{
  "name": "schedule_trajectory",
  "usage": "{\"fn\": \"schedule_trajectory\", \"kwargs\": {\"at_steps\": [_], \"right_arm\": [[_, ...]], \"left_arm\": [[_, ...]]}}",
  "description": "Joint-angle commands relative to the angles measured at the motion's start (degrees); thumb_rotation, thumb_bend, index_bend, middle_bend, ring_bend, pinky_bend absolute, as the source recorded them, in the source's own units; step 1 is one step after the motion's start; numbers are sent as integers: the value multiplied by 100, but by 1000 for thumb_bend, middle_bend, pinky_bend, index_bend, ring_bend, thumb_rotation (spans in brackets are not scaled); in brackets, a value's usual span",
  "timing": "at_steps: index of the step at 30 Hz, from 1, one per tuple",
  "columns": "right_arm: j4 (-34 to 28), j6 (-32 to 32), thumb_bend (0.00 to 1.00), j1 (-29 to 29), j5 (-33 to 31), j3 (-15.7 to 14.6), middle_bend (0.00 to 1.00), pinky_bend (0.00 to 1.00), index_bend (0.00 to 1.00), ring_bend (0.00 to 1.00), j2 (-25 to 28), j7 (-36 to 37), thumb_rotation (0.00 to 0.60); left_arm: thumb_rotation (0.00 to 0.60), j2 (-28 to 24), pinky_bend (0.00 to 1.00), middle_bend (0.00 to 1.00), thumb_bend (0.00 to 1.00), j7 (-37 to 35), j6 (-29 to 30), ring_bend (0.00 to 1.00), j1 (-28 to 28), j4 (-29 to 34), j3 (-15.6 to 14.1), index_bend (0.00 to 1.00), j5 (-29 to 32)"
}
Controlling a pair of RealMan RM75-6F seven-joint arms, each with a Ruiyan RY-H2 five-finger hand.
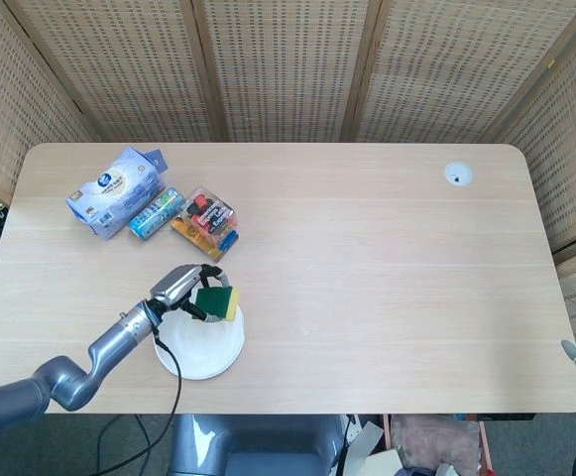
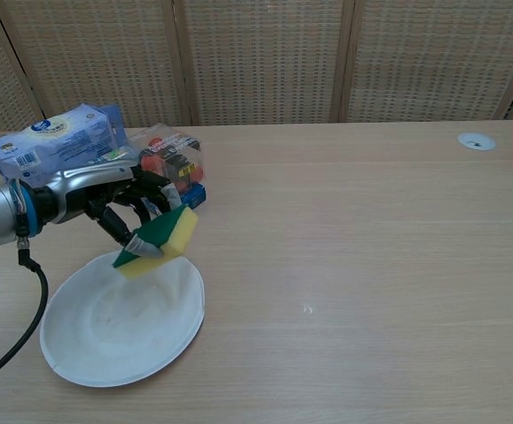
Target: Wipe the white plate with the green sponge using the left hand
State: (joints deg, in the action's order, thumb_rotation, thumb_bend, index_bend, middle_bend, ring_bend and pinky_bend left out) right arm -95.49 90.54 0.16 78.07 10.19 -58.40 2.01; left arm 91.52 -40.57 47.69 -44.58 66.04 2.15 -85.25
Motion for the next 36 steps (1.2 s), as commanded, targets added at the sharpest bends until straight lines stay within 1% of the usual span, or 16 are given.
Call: {"fn": "schedule_trajectory", "kwargs": {"at_steps": [1, 3, 7, 11, 13, 17, 19, 21, 23, 25, 26, 28, 31, 36], "right_arm": [[2, -8, 0, -5, 0, -1, 0, 0, 0, 0, -2, -10, 600], [7, -25, 0, -12, -6, -1, 0, 0, 0, 0, -3, -6, 600], [21, -39, 0, -17, -30, 9, 0, 0, 0, 0, 0, 12, 600], [34, -51, 0, -20, -37, 9, 0, 0, 0, 0, 0, 23, 600], [37, -54, 0, -19, -41, 12, 0, 0, 0, 0, 6, 41, 600], [26, -25, 0, -7, -14, 8, 0, 0, 0, 0, 17, 67, 600], [15, -4, 0, 5, 13, -5, 0, 0, 0, 0, 21, 70, 600], [10, 11, 0, 11, 34, -13, 0, 0, 0, 0, 21, 67, 600], [-5, 41, 0, 24, 71, -27, 0, 0, 0, 0, 23, 65, 600], [-24, 70, 0, 32, 115, -40, 0, 0, 0, 0, 25, 54, 600], [-26, 74, 0, 33, 121, -42, 0, 0, 0, 0, 25, 51, 600], [-31, 83, 0, 38, 137, -51, 0, 0, 0, 0, 24, 46, 600], [-39, 89, 0, 36, 166, -64, 0, 0, 0, 0, 18, 30, 600], [-57, 83, 0, 25, 191, -74, 0, 0, 0, 0, 10, -18, 600]], "left_arm": [[600, 153, 401, 402, 117, -40, -170, 294, 7, -133, -83, 542, 53], [600, 362, 401, 402, 117, -84, -319, 294, -1, -344, -133, 542, 94], [600, 633, 401, 402, 116, -97, -436, 294, -12, -708, -185, 542, 92], [600, 710, 401, 402, 116, -108, -486, 294, -27, -842, -213, 542, 62], [600, 666, 401, 402, 116, -156, -465, 294, -32, -801, -201, 542, 45], [600, 420, 401, 402, 117, -167, -229, 294, -18, -594, -101, 542, 2], [600, 117, 401, 402, 116, -136, -14, 294, 12, -369, 23, 542, 19], [600, -91, 401, 402, 116, -77, 65, 294, 37, -217, 68, 542, 40], [600, -429, 401, 402, 116, 136, 112, 294, 85, -62, 97, 543, 101], [600, -730, 398, 402, 116, 430, 56, 294, 145, -22, 53, 543, 182], [600, -784, 395, 402, 116, 493, 47, 294, 163, -6, 47, 542, 208], [600, -925, 390, 401, 116, 688, 28, 294, 267, -69, 19, 537, 339], [600, -1011, 375, 400, 116, 945, -81, 294, 389, -349, -82, 526, 465], [600, -858, 357, 390, 116, 1362, -179, 294, 518, -981, -196, 506, 558]]}}
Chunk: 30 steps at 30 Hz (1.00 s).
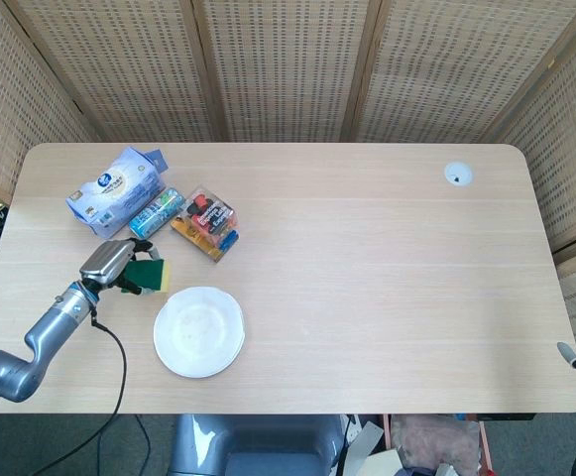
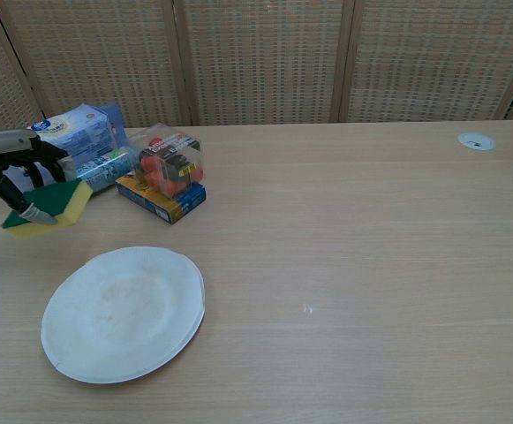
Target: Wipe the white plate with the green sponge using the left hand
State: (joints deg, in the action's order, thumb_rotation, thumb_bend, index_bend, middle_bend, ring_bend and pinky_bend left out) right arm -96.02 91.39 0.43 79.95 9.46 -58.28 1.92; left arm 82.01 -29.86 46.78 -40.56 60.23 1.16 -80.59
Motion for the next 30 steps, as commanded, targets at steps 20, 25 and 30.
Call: {"fn": "schedule_trajectory", "kwargs": {"at_steps": [20, 25, 30], "right_arm": [[-47, 202, 0, 81, 346, -107, 0, 0, 0, 0, 80, 222, 600], [122, 162, 0, 44, 409, -123, 0, 0, 0, 0, 45, 318, 600], [279, 193, 0, 19, 474, -119, 0, 0, 0, 0, -17, 385, 600]], "left_arm": [[600, -341, 0, 0, 0, 1341, 1599, 0, 1043, 772, 185, 0, 192], [600, -670, 0, 0, 0, 2048, 2975, 0, 1841, 1856, 337, 0, 450], [600, -1091, 0, 0, 0, 3531, 4158, 0, 2633, 3302, 190, 0, 604]]}}
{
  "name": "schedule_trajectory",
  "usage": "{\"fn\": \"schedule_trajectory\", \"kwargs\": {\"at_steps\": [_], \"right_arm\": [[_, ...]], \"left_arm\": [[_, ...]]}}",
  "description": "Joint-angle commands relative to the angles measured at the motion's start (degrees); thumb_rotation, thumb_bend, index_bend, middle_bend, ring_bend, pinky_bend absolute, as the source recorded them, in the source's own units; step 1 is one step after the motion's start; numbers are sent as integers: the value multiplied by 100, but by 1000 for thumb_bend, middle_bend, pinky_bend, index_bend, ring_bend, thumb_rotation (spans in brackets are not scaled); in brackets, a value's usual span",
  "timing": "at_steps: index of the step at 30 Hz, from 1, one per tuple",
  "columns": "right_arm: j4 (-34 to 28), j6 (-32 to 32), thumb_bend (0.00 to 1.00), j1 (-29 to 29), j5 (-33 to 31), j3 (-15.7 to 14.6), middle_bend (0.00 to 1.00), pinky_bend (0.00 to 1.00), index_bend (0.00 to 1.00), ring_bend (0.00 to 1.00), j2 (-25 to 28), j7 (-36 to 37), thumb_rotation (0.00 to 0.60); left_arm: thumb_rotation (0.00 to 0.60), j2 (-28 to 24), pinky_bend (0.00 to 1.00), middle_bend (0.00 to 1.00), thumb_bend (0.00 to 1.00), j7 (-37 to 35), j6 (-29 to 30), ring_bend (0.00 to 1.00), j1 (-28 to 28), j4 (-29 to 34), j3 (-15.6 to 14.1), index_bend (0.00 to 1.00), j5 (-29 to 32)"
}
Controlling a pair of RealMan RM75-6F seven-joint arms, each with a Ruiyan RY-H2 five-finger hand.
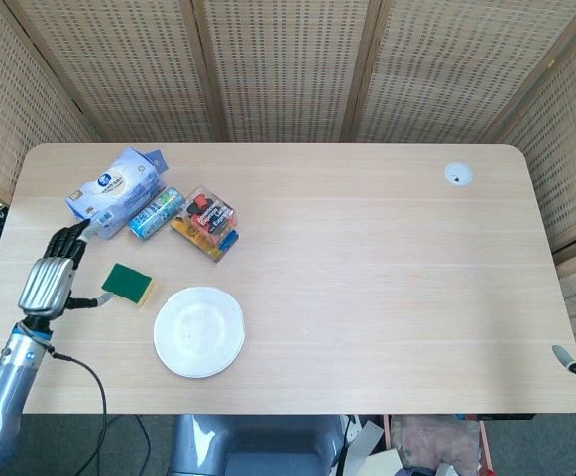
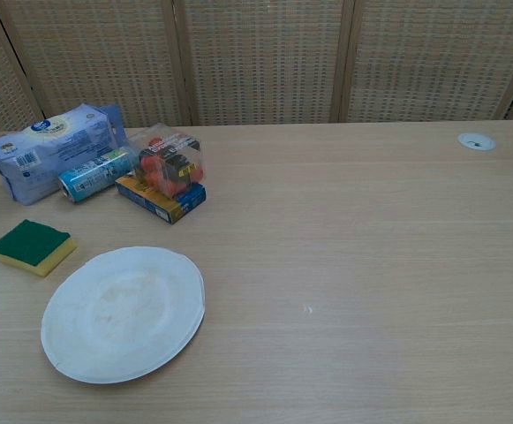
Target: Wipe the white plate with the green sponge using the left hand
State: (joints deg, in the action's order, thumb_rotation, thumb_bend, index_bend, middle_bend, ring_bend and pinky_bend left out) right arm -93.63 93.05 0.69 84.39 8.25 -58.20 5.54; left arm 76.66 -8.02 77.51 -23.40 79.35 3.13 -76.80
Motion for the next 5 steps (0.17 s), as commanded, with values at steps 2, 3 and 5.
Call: {"fn": "schedule_trajectory", "kwargs": {"at_steps": [2, 3, 5], "right_arm": [[64, 53, 0, -4, 44, 5, 0, 0, 0, 0, -39, 31, 600], [79, 69, 0, -1, 51, 7, 0, 0, 0, 0, -47, 34, 600], [85, 92, 0, 8, 47, 11, 0, 0, 0, 0, -51, 43, 600]], "left_arm": [[600, -608, 0, 0, 0, 1435, 1177, 0, 995, 1544, -39, 0, 178], [600, -638, 0, 0, 0, 1471, 1225, 0, 1039, 1609, -63, 0, 124], [600, -684, 0, 0, 0, 1556, 1269, 0, 1101, 1672, -103, 0, 39]]}}
